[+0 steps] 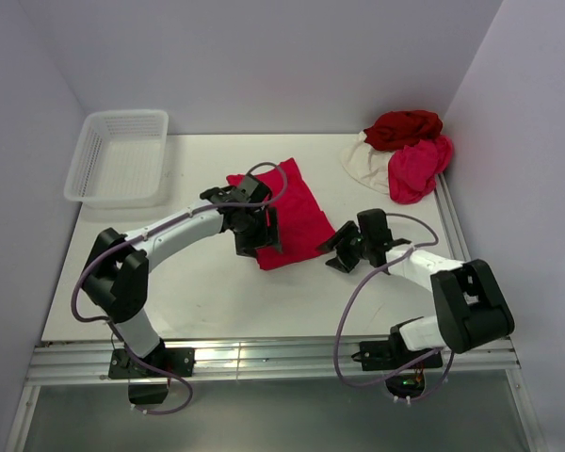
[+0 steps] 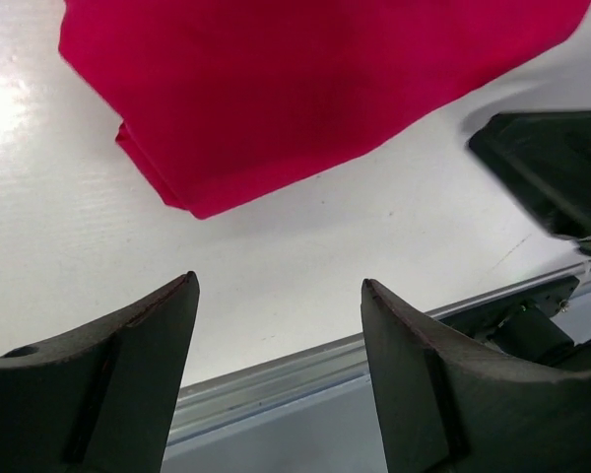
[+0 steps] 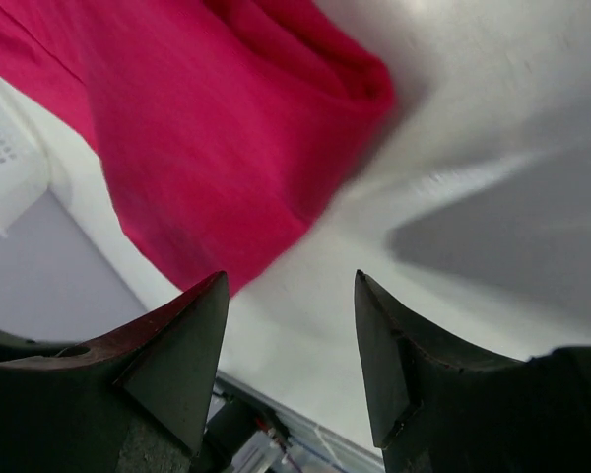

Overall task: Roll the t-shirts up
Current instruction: Roll the tshirt

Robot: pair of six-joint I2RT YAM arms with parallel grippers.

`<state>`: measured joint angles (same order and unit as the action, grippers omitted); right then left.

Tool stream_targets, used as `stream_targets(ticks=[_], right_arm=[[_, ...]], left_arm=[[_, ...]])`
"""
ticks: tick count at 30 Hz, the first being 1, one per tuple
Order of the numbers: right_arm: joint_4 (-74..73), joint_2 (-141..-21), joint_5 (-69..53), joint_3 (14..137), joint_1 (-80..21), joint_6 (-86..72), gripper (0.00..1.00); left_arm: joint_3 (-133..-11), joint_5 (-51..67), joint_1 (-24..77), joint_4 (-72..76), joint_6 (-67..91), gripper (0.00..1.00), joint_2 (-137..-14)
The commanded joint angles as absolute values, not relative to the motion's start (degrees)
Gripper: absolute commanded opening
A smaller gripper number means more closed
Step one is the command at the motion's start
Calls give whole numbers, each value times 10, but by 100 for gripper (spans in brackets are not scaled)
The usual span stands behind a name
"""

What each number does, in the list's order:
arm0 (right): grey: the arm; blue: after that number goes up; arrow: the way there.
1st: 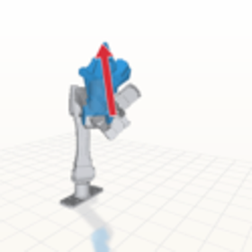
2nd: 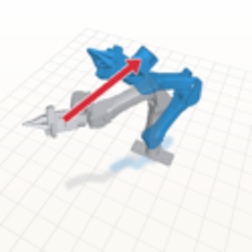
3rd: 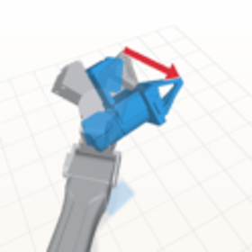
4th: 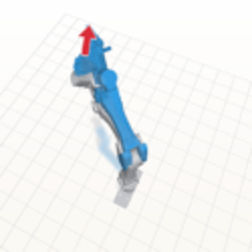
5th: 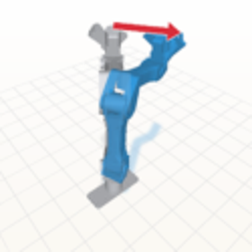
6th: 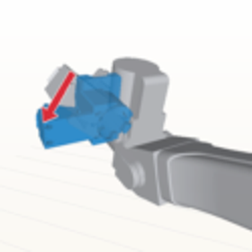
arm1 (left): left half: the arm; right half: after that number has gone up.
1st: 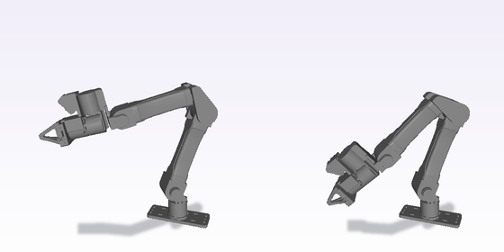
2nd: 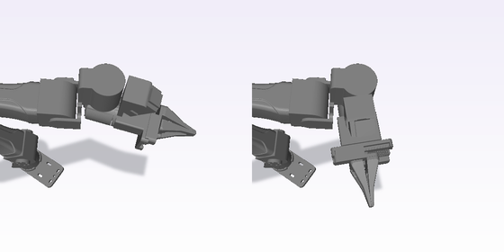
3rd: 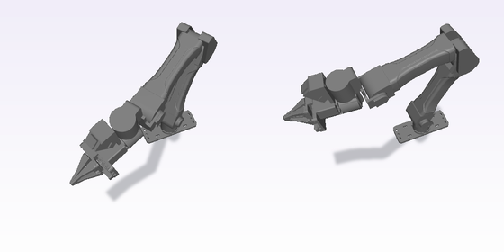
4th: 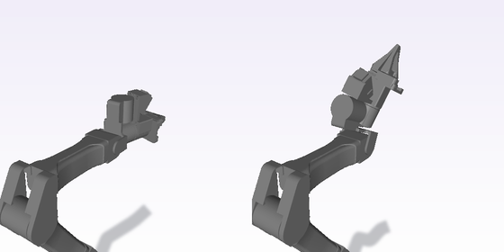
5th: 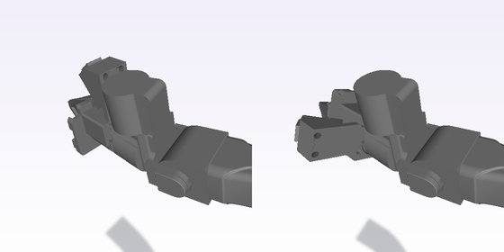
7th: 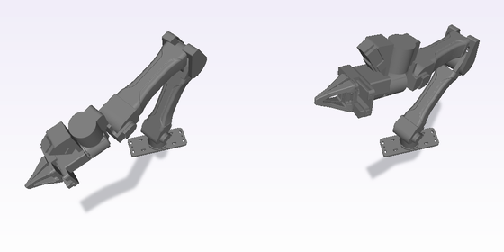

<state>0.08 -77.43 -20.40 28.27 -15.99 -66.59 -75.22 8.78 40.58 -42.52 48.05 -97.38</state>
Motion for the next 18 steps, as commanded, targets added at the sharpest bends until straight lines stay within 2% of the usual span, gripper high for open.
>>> stream_targets(ticks=[1, 4, 8, 11, 18], right_arm=[[-81, -795, -142, 366, -159, -593, 61], [-122, -828, -140, 409, -146, -559, 62], [-113, -839, -138, 407, -124, -571, 61], [-154, -850, -109, 428, -113, -553, 61], [-144, -876, -127, 440, -101, -544, 59]], left_arm=[[-766, 56, 415, -453, 516, 73, -981], [-724, 78, 417, -428, 570, 73, -975], [-654, 100, 417, -360, 627, 73, -962], [-652, 100, 419, -349, 638, 73, -976], [-663, 103, 421, -329, 649, 73, -1019]])
